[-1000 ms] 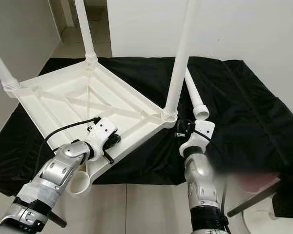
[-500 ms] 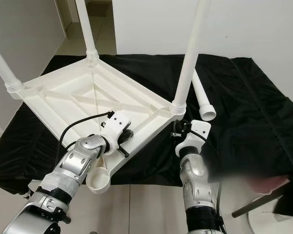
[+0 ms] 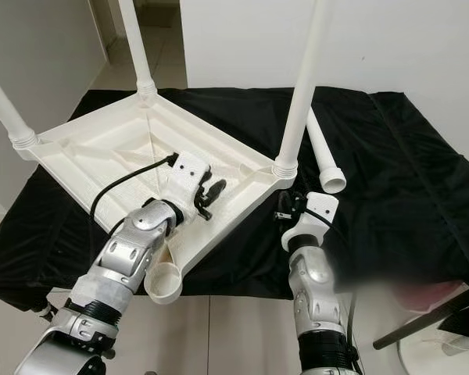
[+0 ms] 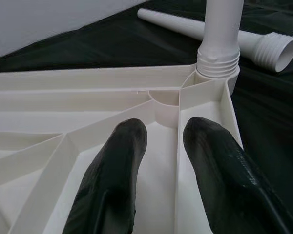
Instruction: Building children table
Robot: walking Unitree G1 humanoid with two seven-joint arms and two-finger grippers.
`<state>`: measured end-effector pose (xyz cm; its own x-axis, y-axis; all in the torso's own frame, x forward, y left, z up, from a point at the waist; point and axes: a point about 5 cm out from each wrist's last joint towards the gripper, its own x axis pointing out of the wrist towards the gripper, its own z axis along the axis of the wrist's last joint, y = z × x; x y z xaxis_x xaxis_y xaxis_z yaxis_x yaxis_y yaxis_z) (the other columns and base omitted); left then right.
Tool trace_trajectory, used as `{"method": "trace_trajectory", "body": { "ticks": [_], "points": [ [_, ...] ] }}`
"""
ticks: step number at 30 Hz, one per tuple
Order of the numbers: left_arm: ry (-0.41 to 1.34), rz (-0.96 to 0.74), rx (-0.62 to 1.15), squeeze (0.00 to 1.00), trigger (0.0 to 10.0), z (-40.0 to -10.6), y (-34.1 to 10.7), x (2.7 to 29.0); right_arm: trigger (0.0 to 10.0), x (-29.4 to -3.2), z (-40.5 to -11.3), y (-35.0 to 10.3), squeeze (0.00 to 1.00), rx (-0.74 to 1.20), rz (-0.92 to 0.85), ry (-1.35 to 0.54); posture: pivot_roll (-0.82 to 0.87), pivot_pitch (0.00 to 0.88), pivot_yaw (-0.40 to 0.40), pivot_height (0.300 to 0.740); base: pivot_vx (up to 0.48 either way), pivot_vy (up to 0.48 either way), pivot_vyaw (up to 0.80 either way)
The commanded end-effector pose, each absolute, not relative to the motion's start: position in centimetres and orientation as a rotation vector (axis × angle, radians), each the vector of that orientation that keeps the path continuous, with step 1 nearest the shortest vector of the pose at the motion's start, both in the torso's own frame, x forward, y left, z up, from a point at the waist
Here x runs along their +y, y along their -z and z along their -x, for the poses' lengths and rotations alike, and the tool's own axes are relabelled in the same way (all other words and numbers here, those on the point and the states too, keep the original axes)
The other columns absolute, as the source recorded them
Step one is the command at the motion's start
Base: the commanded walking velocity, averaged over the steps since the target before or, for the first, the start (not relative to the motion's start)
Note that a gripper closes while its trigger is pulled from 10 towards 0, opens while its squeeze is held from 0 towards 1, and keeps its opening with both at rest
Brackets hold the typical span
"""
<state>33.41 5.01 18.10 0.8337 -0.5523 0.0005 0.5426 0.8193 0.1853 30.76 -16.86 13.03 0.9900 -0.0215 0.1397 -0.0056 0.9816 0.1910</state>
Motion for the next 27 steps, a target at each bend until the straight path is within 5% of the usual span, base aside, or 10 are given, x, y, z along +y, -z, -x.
{"method": "trace_trajectory", "body": {
  "ticks": [1,27],
  "points": [
    [0.678,-0.184,-0.083,0.00,10.0,-32.9,-18.4,5.1,10.0,-16.6,-30.6,-12.6,0.00,-0.131,-0.193,0.000,-0.03,0.007,0.024,0.740,0.000,0.000,0.00],
    [0.766,-0.528,0.052,0.00,10.0,-30.4,-16.7,16.4,10.0,-16.4,-30.5,-12.4,0.00,-0.123,-0.149,-0.004,0.00,0.021,0.027,0.740,0.000,0.000,0.00]
  ]
}}
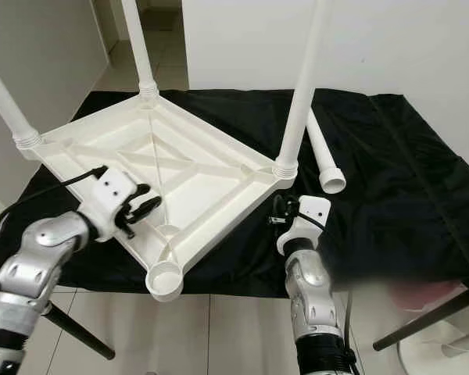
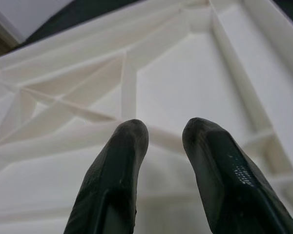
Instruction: Building children table
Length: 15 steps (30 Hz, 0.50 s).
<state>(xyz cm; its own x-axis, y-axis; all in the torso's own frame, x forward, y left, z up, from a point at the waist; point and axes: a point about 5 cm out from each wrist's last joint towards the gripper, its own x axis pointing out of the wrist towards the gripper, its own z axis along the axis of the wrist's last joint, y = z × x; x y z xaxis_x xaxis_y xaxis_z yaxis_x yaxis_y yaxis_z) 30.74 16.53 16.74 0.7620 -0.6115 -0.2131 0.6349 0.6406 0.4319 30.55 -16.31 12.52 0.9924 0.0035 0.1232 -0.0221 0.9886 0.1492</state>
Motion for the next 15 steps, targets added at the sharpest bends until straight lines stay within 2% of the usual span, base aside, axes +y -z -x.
{"method": "trace_trajectory", "body": {
  "ticks": [1,10,15],
  "points": [
    [0.782,-0.537,0.067,0.00,10.0,-30.2,-16.6,16.6,10.0,-16.4,-30.6,-12.5,0.00,-0.124,-0.146,-0.001,0.00,0.021,0.027,0.740,0.000,0.000,0.00],
    [0.870,-0.559,0.124,0.00,10.0,-28.6,-16.1,17.0,10.0,-17.4,-31.4,-12.2,0.00,-0.076,-0.146,0.091,0.01,0.034,0.019,0.740,0.000,0.000,0.00],
    [0.913,-0.572,0.141,0.00,10.0,-28.1,-15.8,16.2,10.0,-17.6,-32.1,-11.5,0.00,-0.010,-0.155,0.126,0.01,0.043,0.015,0.740,0.000,0.000,0.00]
  ]
}}
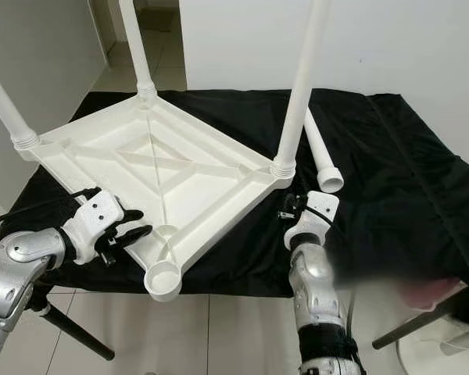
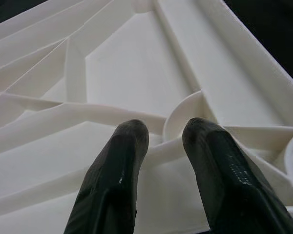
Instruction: Building children table
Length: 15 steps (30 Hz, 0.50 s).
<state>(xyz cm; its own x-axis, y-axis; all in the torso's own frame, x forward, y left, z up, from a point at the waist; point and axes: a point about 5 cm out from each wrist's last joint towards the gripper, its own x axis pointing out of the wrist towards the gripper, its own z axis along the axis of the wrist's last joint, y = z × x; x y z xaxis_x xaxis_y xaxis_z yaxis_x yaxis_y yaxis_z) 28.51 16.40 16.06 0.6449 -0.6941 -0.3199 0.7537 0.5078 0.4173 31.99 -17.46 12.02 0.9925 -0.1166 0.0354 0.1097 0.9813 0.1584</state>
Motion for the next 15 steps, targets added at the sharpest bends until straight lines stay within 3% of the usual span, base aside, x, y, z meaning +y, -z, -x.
{"method": "trace_trajectory", "body": {
  "ticks": [1,7,15],
  "points": [
    [0.931,-0.579,0.135,0.00,10.0,-28.0,-15.9,15.7,10.0,-17.5,-32.5,-11.3,0.00,0.010,-0.157,0.120,0.02,0.047,0.015,0.740,0.000,0.000,0.00],
    [0.996,-0.589,0.115,0.00,10.0,-27.4,-15.9,13.5,10.0,-16.4,-34.3,-11.3,0.00,0.061,-0.191,0.078,0.02,0.056,0.013,0.740,0.000,0.000,0.00],
    [0.978,-0.637,0.146,0.00,10.0,-27.6,-15.5,13.8,10.0,-15.5,-35.7,-11.8,0.00,0.085,-0.174,0.051,0.03,0.056,0.004,0.740,0.000,0.000,0.00]
  ]
}}
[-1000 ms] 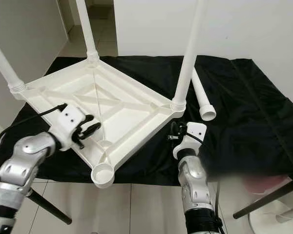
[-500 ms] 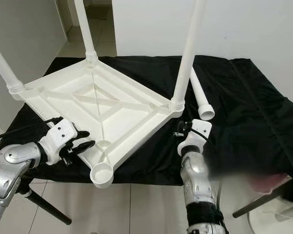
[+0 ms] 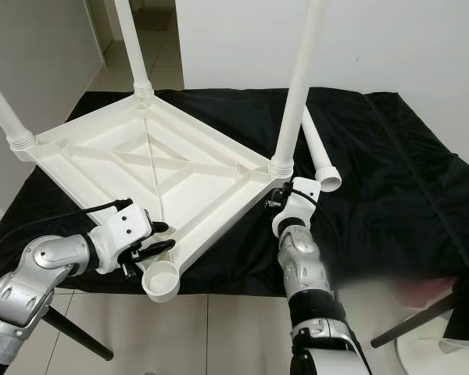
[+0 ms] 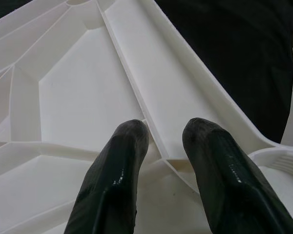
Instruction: Building children table
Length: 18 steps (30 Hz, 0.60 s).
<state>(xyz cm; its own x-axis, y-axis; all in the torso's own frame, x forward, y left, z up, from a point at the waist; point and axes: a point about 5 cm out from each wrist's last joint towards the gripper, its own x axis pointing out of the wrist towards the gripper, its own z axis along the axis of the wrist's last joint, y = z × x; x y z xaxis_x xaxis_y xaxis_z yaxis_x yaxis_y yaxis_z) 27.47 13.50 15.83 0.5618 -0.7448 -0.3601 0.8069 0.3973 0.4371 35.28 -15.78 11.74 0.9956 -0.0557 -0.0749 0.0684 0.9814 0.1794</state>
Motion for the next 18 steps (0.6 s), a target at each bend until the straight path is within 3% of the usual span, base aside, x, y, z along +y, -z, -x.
{"method": "trace_trajectory", "body": {
  "ticks": [1,18],
  "points": [
    [0.978,-0.637,0.146,0.00,10.0,-27.6,-15.5,13.8,10.0,-15.5,-35.7,-11.8,0.00,0.085,-0.174,0.051,0.03,0.056,0.004,0.740,0.000,0.000,0.00],
    [0.817,-0.702,0.182,0.00,10.0,-28.8,-15.5,16.8,10.0,-14.9,-37.0,-12.1,0.00,0.101,-0.198,0.048,0.03,0.064,-0.011,0.740,0.000,0.000,0.00]
  ]
}}
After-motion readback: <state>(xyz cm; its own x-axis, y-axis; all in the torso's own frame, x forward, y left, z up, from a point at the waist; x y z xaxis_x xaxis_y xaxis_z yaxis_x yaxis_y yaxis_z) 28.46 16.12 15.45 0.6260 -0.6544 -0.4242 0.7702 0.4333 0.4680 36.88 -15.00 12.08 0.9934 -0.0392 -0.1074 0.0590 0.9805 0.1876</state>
